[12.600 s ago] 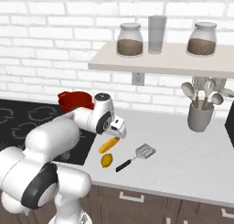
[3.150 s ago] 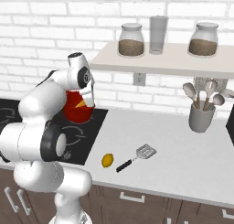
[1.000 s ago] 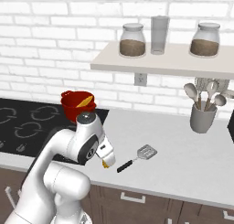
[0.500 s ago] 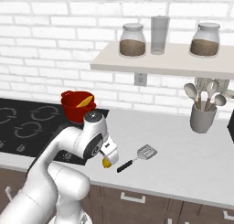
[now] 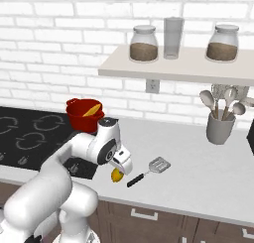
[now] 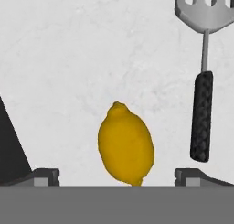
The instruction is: Put the lemon and corn in the pot. Retrieve the spatula and lightly stir the vegetables in the pot.
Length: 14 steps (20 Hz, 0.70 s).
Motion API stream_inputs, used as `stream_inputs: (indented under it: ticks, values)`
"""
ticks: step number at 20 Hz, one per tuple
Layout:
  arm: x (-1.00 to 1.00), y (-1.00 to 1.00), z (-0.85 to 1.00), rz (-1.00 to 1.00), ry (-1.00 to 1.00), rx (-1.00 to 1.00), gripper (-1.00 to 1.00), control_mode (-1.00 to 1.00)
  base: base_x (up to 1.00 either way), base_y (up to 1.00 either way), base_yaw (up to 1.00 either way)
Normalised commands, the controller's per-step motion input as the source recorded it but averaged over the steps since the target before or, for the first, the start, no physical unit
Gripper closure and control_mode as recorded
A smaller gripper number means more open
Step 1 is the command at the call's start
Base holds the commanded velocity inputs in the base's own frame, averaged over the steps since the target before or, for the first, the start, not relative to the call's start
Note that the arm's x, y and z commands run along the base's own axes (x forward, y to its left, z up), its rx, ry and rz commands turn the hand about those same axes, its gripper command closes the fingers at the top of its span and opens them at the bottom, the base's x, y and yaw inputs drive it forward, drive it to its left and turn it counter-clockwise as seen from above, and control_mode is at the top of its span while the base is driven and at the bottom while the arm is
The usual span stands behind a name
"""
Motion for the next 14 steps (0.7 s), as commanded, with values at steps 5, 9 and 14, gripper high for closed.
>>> stream_inputs:
  ticks: [5, 9, 14]
  values:
    - [0.00, -0.18, -0.34, 0.06, 0.00, -0.05, -1.00, -1.00, 0.00, 0.00, 0.00]
    - [0.00, -0.09, -0.34, 0.07, 0.00, -0.01, -1.00, -1.00, 0.00, 0.00, 0.00]
    - [0.00, 0.00, -0.25, 0.10, 0.00, 0.00, -1.00, -1.00, 0.00, 0.00, 0.00]
